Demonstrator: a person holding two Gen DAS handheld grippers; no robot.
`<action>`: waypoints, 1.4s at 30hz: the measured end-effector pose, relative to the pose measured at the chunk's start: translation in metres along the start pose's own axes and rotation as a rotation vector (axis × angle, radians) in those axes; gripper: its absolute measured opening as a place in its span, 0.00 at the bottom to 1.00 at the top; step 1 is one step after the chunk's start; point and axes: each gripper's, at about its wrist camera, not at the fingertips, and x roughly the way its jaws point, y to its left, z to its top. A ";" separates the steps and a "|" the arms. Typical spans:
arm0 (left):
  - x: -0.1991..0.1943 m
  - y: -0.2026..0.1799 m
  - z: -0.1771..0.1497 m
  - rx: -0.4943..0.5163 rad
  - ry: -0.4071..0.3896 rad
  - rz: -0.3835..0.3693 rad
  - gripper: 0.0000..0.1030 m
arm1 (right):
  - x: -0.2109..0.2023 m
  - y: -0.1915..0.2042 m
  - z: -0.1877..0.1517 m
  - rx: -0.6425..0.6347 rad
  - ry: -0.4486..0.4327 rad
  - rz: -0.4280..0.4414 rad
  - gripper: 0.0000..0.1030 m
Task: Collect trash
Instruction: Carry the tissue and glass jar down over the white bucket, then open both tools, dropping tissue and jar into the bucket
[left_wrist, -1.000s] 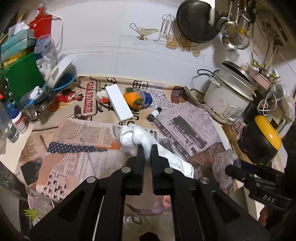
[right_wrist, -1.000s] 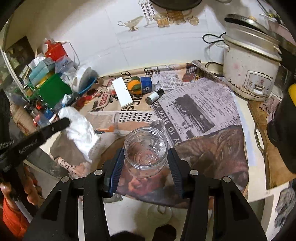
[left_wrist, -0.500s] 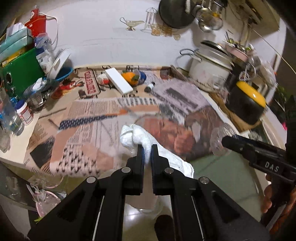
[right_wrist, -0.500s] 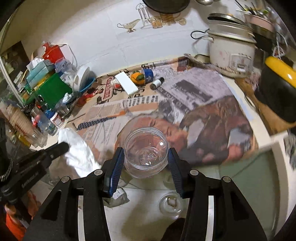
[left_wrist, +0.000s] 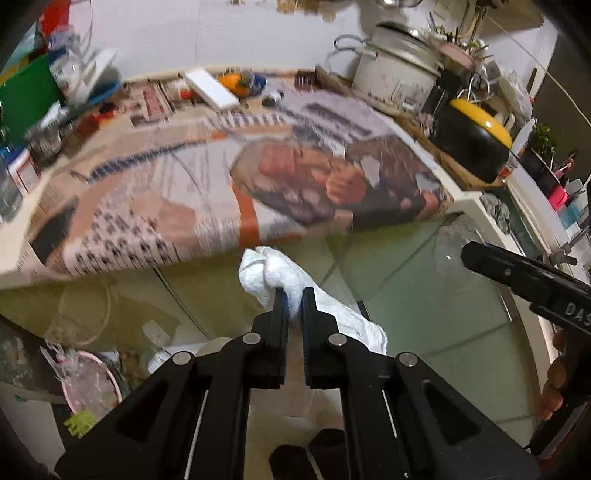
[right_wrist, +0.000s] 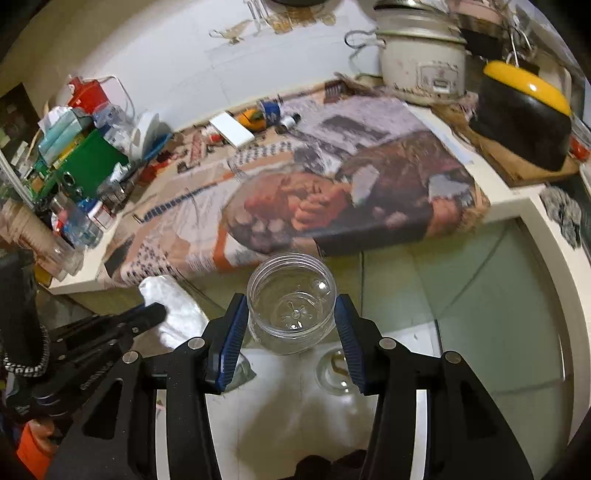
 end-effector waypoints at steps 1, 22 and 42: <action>0.008 0.000 -0.004 -0.006 0.014 -0.001 0.05 | 0.005 -0.006 -0.003 0.003 0.013 -0.003 0.44; 0.261 0.058 -0.171 -0.195 0.141 0.173 0.05 | 0.268 -0.097 -0.147 -0.050 0.312 0.054 0.44; 0.377 0.027 -0.211 -0.141 0.244 0.114 0.05 | 0.319 -0.144 -0.177 -0.076 0.347 -0.004 0.60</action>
